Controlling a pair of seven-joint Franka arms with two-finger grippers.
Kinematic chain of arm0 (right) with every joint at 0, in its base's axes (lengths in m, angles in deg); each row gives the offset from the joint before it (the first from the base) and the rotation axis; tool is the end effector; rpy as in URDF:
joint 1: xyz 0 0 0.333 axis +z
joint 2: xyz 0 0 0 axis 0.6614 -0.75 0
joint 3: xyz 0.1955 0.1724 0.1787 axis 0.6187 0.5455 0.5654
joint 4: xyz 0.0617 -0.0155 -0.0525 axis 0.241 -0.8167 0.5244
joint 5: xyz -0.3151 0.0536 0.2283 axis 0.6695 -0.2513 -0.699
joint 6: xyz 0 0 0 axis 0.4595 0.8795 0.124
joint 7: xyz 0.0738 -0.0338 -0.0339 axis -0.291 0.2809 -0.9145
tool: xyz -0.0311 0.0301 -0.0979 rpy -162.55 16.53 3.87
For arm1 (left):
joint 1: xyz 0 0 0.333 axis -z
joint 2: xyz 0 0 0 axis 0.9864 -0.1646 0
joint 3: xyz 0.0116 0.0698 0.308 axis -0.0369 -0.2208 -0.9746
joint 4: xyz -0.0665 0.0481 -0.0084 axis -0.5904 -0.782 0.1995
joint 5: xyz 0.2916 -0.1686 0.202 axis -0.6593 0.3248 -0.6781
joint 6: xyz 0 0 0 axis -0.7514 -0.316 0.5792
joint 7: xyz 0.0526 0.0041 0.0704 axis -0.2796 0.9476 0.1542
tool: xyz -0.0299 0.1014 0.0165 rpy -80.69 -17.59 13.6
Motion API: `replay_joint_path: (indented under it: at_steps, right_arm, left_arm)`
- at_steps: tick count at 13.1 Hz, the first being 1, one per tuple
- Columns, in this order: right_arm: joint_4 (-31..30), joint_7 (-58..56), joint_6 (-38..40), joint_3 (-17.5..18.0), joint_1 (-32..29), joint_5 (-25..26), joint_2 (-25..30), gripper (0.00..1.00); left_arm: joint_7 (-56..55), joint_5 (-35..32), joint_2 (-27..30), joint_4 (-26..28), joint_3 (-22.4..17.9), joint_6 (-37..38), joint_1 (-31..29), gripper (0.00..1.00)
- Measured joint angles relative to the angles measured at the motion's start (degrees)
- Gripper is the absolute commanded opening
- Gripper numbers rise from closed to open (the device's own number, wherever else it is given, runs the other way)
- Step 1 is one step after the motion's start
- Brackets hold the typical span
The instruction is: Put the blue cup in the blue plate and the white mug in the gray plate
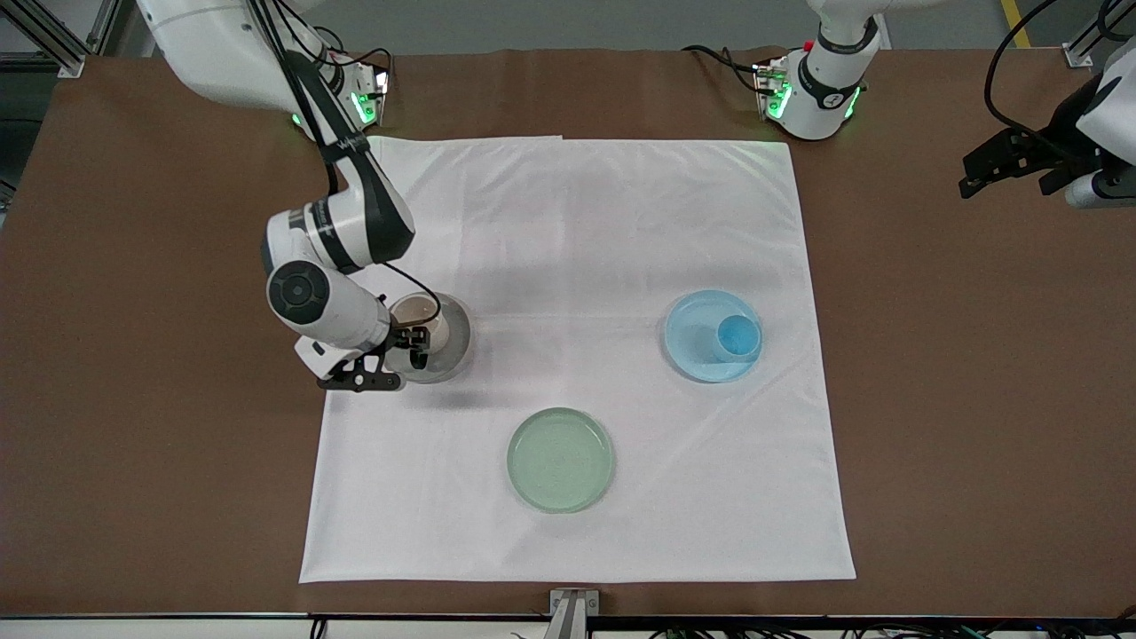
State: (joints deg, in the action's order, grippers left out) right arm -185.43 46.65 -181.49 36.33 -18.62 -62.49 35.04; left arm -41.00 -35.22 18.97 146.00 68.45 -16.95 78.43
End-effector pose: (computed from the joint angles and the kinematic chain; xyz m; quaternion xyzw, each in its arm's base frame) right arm 0.5862 0.2180 0.3423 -0.9961 0.0170 0.0864 0.0028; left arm 0.5094 -0.0346 0.6404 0.9994 0.0117 -0.0324 0.0018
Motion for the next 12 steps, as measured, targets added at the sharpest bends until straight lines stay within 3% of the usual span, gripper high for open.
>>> replay_joint_path:
  at_steps: [3,5,9,12]
  right_arm:
    - [0.7,-0.5,16.3,-1.5,-3.9,0.0,13.8,1.00]
    - [0.0,-4.3,21.9,-1.7,-9.3,0.1,20.2,1.00]
    - [-1.4,-16.1,23.5,-2.0,-19.8,0.5,23.6,1.00]
    - [-1.0,-18.0,21.9,-2.0,-22.1,0.9,23.5,1.00]
  left_arm:
    - [0.0,0.0,0.0,0.0,0.2,-0.1,0.0,1.00]
    - [0.0,0.0,0.0,0.0,0.3,-0.2,0.1,1.00]
    - [0.0,0.0,0.0,-0.1,0.4,-0.7,0.1,1.00]
    - [-0.2,-0.6,0.0,-0.3,1.0,-0.8,0.1,1.00]
